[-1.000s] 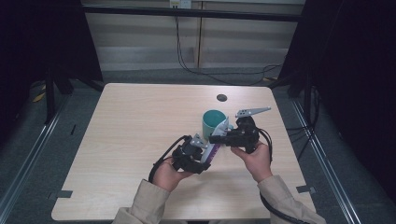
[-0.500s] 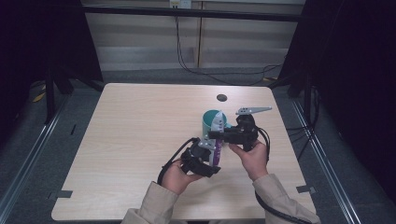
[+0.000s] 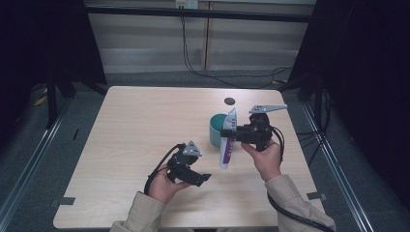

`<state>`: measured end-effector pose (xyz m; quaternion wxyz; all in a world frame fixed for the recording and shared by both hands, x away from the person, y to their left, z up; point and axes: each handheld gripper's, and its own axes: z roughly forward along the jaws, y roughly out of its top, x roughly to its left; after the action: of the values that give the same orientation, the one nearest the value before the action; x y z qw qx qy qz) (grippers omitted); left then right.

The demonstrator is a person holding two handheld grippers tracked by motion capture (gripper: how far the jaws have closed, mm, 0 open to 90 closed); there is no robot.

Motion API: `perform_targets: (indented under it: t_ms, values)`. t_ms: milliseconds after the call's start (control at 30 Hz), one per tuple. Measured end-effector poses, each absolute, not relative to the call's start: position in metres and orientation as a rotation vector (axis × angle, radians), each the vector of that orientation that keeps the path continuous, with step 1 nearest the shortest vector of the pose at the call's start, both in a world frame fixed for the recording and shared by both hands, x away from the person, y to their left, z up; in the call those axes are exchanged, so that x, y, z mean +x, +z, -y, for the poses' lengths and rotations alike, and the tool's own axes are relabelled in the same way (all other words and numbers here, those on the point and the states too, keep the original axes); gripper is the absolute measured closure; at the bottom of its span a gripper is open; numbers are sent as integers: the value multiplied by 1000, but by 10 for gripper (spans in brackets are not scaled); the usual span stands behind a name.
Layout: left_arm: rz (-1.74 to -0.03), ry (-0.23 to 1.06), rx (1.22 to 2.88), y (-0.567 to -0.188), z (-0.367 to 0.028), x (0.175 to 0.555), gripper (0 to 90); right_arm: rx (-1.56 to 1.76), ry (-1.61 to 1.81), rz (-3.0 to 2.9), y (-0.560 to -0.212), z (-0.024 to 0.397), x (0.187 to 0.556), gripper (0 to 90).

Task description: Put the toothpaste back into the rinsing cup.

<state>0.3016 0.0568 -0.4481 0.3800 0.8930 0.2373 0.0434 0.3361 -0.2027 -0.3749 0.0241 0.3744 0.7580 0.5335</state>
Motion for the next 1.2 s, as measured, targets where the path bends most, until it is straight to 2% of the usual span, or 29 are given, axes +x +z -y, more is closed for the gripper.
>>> perform_targets:
  t_ms: [433,1200]
  values:
    - [-655,155,2283,-461,-96,298,178,1140,1654,-2282,-365,204,344,762]
    - [-704,170,2271,-488,-126,296,175,1114,1600,-2222,-341,199,366,761]
